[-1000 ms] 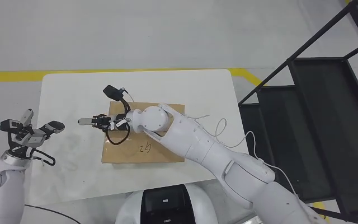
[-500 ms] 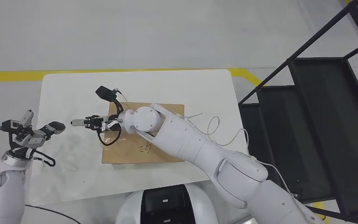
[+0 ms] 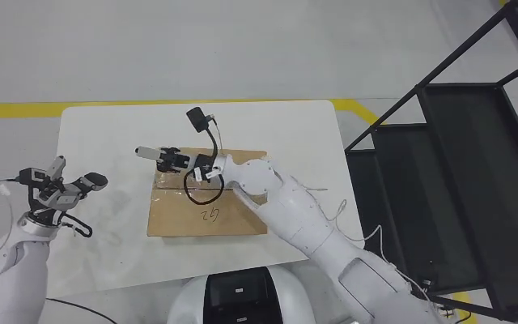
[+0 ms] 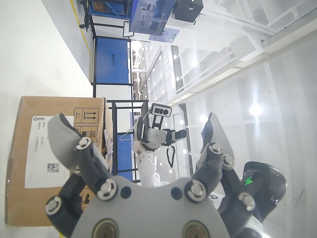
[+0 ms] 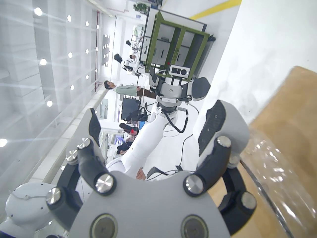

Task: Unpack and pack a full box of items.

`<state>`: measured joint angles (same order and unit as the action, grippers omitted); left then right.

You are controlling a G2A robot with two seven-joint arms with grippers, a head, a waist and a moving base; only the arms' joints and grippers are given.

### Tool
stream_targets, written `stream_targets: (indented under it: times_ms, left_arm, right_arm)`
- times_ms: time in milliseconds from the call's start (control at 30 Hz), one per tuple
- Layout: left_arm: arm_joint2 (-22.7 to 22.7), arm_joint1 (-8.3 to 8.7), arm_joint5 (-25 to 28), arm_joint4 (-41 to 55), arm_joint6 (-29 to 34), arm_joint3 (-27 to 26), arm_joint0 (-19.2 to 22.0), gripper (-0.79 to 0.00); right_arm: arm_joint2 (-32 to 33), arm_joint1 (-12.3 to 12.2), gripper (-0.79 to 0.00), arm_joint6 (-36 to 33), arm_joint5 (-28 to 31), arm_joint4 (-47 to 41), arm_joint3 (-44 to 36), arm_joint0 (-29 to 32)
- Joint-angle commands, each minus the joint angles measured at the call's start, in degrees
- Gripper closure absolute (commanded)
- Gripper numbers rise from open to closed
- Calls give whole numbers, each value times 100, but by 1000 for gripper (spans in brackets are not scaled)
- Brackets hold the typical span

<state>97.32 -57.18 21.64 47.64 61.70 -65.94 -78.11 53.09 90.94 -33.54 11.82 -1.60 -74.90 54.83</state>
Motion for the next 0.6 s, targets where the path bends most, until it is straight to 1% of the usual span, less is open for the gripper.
stream_targets:
  times_ms: [0,67,100,133,267,333,367,433,500,567]
  left_arm:
    - [-43,-24,27,0,-244,-31,-5,-785]
    - [-43,-38,58,-32,-492,-54,-10,-785]
    - [-39,-45,96,-86,-672,-76,-20,-785]
    - [-59,-62,59,-68,-871,-128,-41,-785]
    - [-60,-92,-118,55,-1221,-216,-77,-785]
    - [-71,-108,-264,114,-1395,-241,-73,-785]
    - [-81,-111,-337,109,-1446,-239,-65,-785]
    - [-105,-120,-568,127,-1611,-243,-3,-785]
    - [-112,-125,-632,72,-1710,-270,37,-785]
    - [-115,-129,-649,35,-1761,-314,41,-785]
  right_arm:
    - [592,-206,-785,55,-182,403,-1014,783]
    - [972,-329,-785,380,-422,1006,-1634,1297]
    - [1123,-377,-785,494,-516,1115,-2016,1625]
    - [1335,-430,-785,532,-534,1035,-2438,2019]
    - [1944,-548,-785,798,-409,978,-3156,2849]
    - [2342,-600,-785,1133,-322,1045,-3403,3225]
    - [2396,-610,-785,1142,-273,980,-3478,3309]
    - [2603,-633,-785,1166,11,566,-3629,3513]
    - [2859,-662,-785,1165,307,247,-3700,3646]
    - [2895,-666,-785,1158,346,185,-3706,3662]
